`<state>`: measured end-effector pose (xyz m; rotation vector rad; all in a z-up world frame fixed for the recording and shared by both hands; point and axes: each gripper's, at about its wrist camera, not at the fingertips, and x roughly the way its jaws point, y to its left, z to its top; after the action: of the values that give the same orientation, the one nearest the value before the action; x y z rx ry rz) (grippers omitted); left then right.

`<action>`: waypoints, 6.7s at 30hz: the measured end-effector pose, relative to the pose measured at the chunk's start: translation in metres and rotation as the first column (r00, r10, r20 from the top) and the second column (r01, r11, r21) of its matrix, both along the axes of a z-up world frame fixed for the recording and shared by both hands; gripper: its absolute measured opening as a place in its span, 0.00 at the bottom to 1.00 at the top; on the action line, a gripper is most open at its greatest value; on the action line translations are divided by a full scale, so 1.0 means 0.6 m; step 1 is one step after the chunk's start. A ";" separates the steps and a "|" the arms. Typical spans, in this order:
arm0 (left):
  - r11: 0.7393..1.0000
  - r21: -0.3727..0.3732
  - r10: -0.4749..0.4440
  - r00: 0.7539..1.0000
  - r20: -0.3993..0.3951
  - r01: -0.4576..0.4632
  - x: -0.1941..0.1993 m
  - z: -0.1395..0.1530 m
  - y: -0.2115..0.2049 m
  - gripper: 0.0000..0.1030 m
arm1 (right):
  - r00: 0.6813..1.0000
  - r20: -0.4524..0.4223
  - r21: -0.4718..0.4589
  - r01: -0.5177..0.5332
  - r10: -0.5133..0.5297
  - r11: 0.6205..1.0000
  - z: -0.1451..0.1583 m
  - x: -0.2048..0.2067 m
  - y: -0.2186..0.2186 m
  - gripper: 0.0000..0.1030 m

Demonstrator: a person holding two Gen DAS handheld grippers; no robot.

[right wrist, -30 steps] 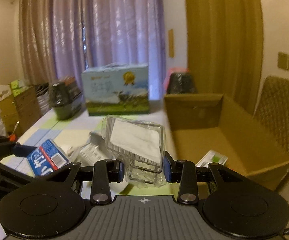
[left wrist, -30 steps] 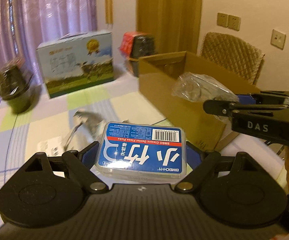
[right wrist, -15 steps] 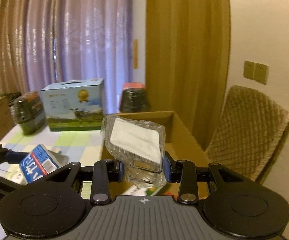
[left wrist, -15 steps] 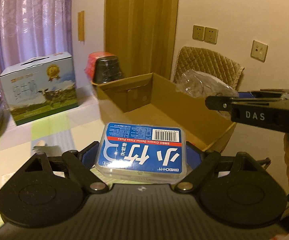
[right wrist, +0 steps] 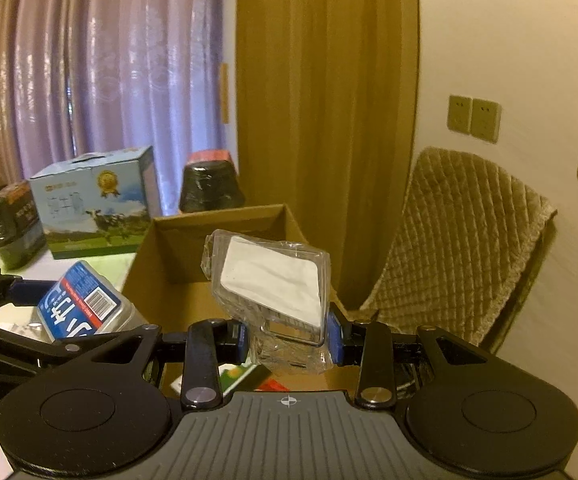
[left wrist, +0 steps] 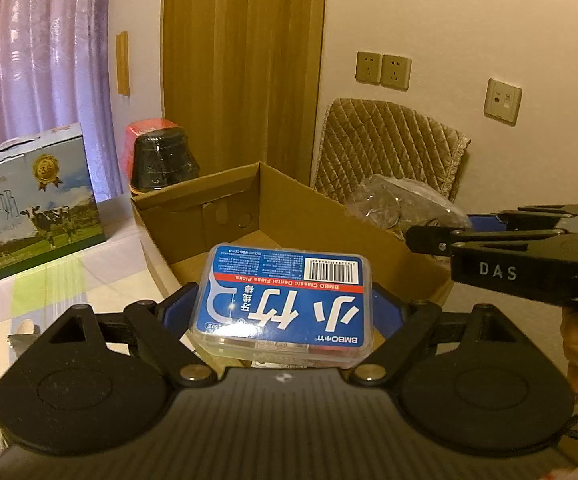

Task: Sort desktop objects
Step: 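Carry the toothpick case and cotton pad pack with both tools to the cardboard box, then open both tools to release the toothpick case and cotton pads into the box, then return both tools to the remaining table items, then grasp the white tablet box with the left tool while the right tool grasps the white ointment box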

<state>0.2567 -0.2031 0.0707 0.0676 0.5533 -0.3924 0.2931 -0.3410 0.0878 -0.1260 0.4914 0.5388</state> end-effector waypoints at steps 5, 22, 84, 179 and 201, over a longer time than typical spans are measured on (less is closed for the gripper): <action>1.000 -0.002 0.006 1.000 -0.018 -0.006 0.023 -0.013 -0.009 0.84 | 1.000 -0.007 -0.004 0.009 -0.009 1.000 -0.007 0.019 -0.003 0.33; 0.997 -0.019 0.067 0.997 -0.037 -0.068 0.027 -0.009 0.039 0.88 | 0.999 -0.033 -0.002 -0.014 0.014 1.000 -0.015 0.018 0.014 0.33; 0.901 0.111 0.428 0.900 -0.080 -0.419 -0.125 -0.036 0.475 0.94 | 0.860 -0.043 -0.091 -0.510 0.509 0.855 -0.075 -0.173 0.322 0.73; 0.875 0.111 0.483 0.833 -0.269 -0.471 -0.302 -0.178 0.383 0.79 | 0.799 -0.378 -0.121 -0.543 0.467 0.831 -0.209 -0.301 0.252 0.58; 0.876 0.184 0.482 0.822 -0.302 -0.446 -0.230 -0.211 0.380 0.79 | 0.796 -0.382 -0.132 -0.550 0.470 0.825 -0.234 -0.272 0.290 0.51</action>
<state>0.1189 0.0249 -0.0561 -0.0372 0.9093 0.1135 0.1297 -0.1672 -0.0529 -0.4127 0.8666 1.0507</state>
